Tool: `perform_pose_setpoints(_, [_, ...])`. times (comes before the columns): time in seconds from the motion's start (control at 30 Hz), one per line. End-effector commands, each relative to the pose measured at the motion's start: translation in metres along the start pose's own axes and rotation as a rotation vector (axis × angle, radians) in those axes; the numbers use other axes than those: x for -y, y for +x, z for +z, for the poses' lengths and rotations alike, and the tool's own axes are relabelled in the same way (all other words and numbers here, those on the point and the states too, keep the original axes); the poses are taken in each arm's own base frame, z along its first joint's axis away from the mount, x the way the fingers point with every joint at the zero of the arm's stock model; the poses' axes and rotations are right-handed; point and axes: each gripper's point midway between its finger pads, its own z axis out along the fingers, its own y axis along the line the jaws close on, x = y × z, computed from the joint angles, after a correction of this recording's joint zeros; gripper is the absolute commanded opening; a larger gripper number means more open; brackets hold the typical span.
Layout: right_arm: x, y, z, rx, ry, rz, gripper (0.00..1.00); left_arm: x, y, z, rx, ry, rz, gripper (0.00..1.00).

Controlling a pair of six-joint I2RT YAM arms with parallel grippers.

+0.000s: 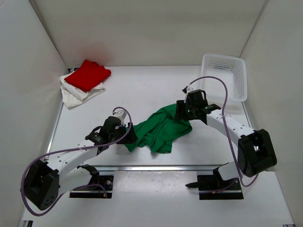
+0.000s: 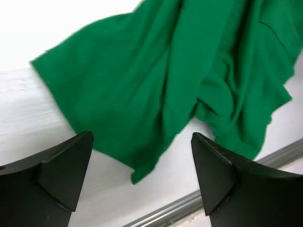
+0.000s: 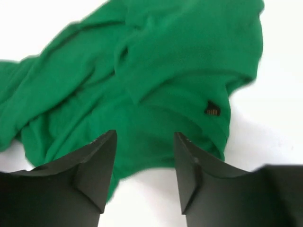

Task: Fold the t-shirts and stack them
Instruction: Move the tshirt to the center of the board, then flatten out the tshirt

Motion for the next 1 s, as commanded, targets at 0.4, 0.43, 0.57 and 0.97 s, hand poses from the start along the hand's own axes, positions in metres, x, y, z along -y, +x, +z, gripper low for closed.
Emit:
perform_pose_setpoints(0.4, [0.010, -0.037, 0.045, 0.011, 0.154, -0.075, 0.54, 0.013, 0.015, 0.025, -0.049, -0.002, 0.104, 0.60])
perform_pose_setpoints(0.43, [0.010, -0.037, 0.046, 0.014, 0.162, -0.083, 0.45, 0.009, 0.015, 0.028, -0.047, -0.030, 0.112, 0.49])
perform_pose_setpoints(0.57, [0.005, -0.047, 0.039, 0.041, 0.167, -0.091, 0.07, 0.013, -0.005, 0.024, -0.006, -0.023, 0.075, 0.07])
perform_pose_setpoints(0.97, [-0.059, -0.166, -0.114, 0.390, 0.013, -0.137, 0.00, 0.054, -0.181, -0.059, 0.300, 0.172, -0.041, 0.00])
